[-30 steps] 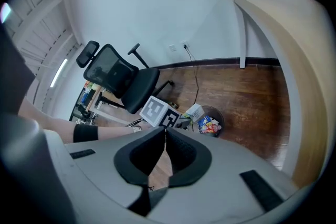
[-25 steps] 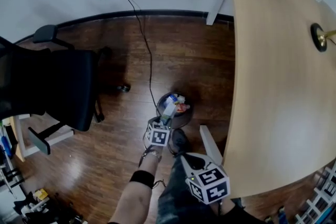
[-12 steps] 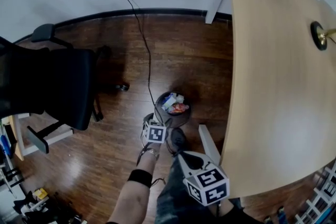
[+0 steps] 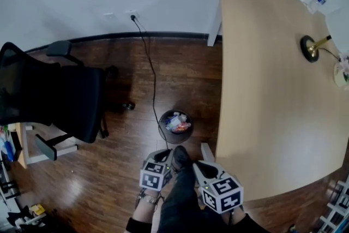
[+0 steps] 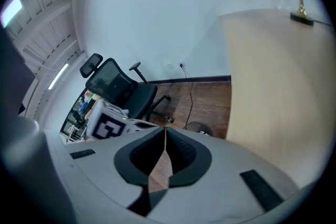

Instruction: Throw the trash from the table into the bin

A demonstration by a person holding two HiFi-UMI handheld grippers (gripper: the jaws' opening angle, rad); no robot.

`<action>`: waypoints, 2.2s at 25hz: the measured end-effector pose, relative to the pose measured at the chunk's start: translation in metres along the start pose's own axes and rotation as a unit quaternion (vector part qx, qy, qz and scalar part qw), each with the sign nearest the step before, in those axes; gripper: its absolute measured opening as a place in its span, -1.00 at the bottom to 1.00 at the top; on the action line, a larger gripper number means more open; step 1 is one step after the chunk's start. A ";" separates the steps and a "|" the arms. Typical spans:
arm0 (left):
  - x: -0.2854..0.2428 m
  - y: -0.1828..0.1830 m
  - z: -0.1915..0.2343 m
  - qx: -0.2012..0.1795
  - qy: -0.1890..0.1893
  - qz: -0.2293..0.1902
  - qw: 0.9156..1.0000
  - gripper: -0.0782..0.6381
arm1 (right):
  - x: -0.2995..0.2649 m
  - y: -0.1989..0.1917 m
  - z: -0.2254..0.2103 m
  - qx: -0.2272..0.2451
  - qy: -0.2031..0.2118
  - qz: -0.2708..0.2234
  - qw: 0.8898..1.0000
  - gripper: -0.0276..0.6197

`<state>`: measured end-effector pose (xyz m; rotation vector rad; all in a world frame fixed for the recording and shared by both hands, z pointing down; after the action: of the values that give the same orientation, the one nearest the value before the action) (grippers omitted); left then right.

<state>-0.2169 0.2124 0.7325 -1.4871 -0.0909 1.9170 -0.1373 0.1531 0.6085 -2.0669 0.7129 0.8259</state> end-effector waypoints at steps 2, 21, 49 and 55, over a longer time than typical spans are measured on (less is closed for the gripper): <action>0.035 0.009 -0.025 -0.021 -0.009 -0.018 1.000 -0.78 | 0.020 -0.003 -0.003 -0.001 -0.008 -0.010 1.000 -0.90; 0.093 0.093 -0.287 -0.180 -0.126 -0.053 0.974 -0.78 | 0.223 -0.025 -0.125 -0.031 -0.051 -0.159 0.986 -0.90; 0.063 0.114 -0.338 -0.200 -0.082 -0.039 0.976 -0.78 | 0.304 -0.062 -0.221 -0.070 -0.099 -0.164 0.979 -0.91; 0.064 0.112 -0.332 -0.205 -0.082 -0.036 0.975 -0.78 | 0.298 -0.062 -0.217 -0.072 -0.098 -0.162 0.979 -0.91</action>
<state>0.0130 0.0479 0.5162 -1.5532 -0.6409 2.0415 0.1617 -0.0516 0.5184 -2.1164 0.2052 0.8951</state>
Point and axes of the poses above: the fingertips, and each gripper's own axes: x backward along the fingers, z to its left, y out of its top, the point moved 1 cm from there along x, backward along the fingers, and after that the axes turned 2 degrees about x, right-handed, at the moved point
